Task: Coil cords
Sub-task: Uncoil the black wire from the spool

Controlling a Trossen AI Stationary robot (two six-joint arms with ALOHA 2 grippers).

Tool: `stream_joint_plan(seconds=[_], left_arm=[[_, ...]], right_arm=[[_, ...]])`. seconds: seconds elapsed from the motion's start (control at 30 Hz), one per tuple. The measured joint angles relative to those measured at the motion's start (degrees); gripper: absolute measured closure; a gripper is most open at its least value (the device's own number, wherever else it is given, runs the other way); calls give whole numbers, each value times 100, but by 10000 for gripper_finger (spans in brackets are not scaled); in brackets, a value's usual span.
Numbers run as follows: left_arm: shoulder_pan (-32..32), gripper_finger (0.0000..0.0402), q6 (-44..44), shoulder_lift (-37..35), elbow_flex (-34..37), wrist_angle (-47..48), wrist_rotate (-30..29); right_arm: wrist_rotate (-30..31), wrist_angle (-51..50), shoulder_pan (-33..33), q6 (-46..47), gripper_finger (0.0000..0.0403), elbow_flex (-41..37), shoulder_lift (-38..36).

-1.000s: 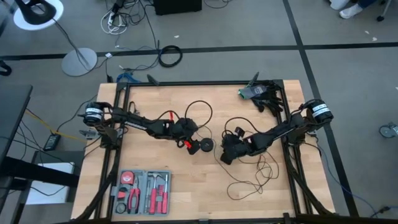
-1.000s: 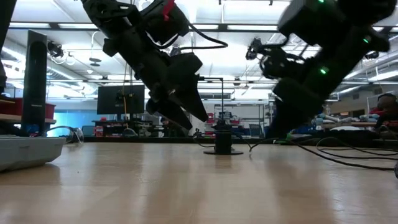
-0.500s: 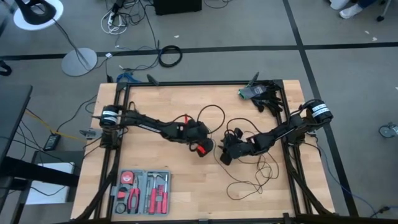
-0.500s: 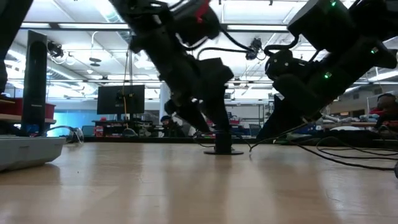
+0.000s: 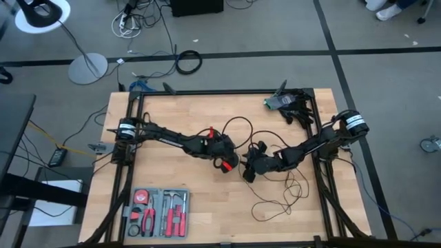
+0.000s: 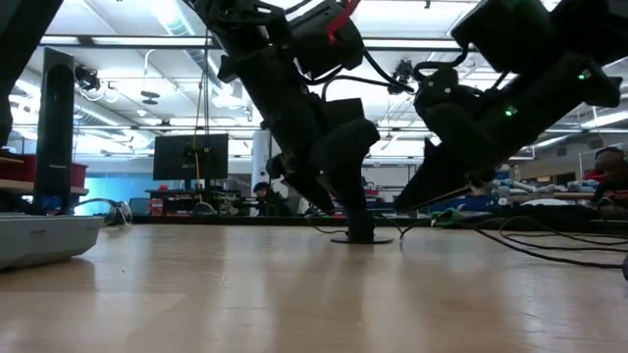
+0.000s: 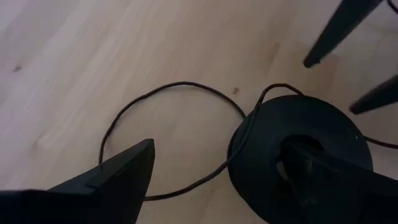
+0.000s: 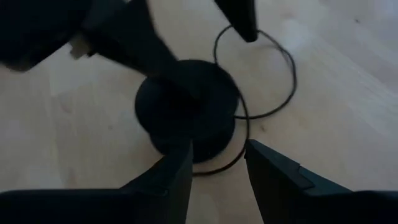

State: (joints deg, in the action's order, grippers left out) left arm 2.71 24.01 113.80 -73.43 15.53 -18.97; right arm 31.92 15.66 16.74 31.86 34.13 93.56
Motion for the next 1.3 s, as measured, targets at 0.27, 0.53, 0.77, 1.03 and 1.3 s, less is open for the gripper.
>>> stream_joint_plan(seconds=[0.27, 0.53, 0.77, 1.03, 1.3], left_arm=[[-1, 49, -77, -7, 15, 62, -79], [-5, 49, -114, -14, 13, 175, -219], [-90, 49, -262, -26, 8, 381, -587], [-423, 49, -411, -381, 467, 374, -867], [-803, 49, -299, -1223, 1817, -649, -539]], right_arm=[[-347, 238, -586, 7, 259, 31, 301], [-706, 186, -729, 76, 384, 173, 698], [-963, -1232, -216, 700, 398, 156, 6], [-779, -3010, 1104, 2443, 401, 149, -785], [-382, -3393, 2214, 3900, 402, 151, -1126]])
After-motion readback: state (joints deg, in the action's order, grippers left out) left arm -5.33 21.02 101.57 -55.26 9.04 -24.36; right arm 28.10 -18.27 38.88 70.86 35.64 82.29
